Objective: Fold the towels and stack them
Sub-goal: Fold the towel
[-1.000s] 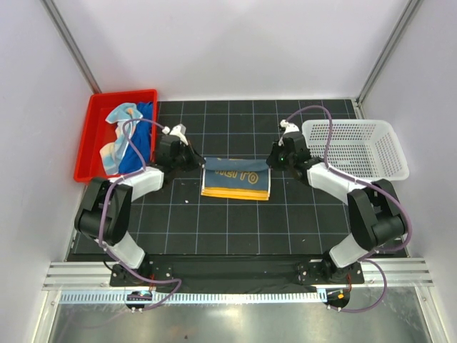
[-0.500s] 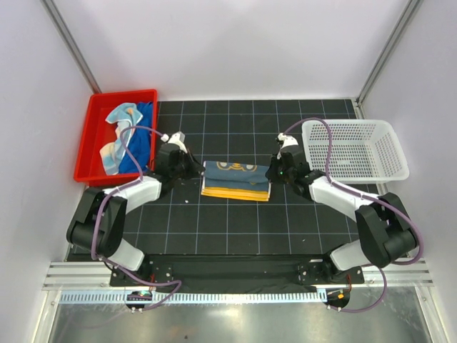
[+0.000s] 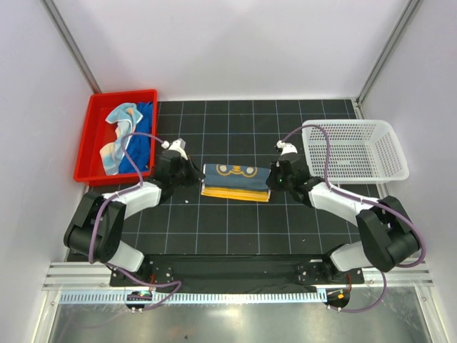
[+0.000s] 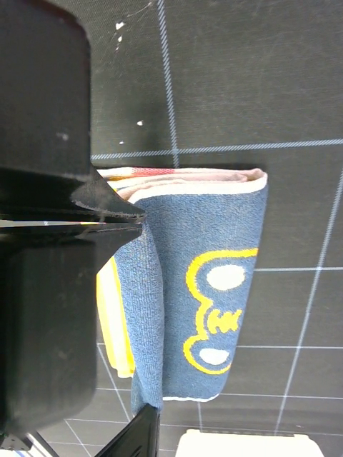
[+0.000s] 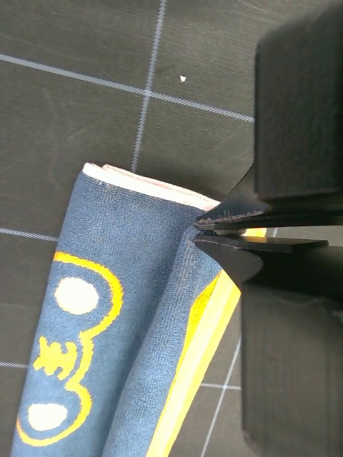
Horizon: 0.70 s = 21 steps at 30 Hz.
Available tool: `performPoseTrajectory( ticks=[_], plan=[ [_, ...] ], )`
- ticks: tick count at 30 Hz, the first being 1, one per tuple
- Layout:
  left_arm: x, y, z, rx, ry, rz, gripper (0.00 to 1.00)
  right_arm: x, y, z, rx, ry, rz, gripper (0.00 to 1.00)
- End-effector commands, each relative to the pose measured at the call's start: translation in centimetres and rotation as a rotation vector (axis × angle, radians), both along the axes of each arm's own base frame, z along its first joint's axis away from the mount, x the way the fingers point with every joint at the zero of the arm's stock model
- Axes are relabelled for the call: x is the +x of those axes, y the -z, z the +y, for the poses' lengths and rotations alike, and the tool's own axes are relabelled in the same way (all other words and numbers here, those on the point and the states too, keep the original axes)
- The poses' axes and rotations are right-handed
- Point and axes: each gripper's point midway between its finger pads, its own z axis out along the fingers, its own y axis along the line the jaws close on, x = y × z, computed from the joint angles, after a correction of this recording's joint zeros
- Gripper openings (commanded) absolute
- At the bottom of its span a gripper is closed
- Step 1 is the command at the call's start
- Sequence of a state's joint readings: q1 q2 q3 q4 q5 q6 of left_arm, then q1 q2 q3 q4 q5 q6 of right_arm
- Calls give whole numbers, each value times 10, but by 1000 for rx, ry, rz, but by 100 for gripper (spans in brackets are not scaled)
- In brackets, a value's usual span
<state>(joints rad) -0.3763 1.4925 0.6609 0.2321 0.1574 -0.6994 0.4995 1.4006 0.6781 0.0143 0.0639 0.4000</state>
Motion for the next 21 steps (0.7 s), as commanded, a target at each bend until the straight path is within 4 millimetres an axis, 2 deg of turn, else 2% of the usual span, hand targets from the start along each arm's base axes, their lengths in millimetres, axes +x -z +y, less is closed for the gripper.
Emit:
performPoseTrajectory(
  ticks=[1, 9, 15, 16, 21],
  plan=[
    [2, -15, -6, -20, 1, -60, 0, 4, -13, 1, 16, 21, -55, 1],
    [-7, -5, -6, -12, -1, -35, 0, -4, -4, 2, 2, 15, -39, 4],
    [-12, -5, -2, 0, -4, -30, 0, -6, -9, 2, 13, 9, -48, 7],
    [-14, -4, -2, 4, -2, -25, 2, -7, -8, 2, 11, 9, -44, 15],
    [-19, -4, 4, 31, -11, -9, 15, -12, -15, 1, 26, 9, -52, 28]
  ],
)
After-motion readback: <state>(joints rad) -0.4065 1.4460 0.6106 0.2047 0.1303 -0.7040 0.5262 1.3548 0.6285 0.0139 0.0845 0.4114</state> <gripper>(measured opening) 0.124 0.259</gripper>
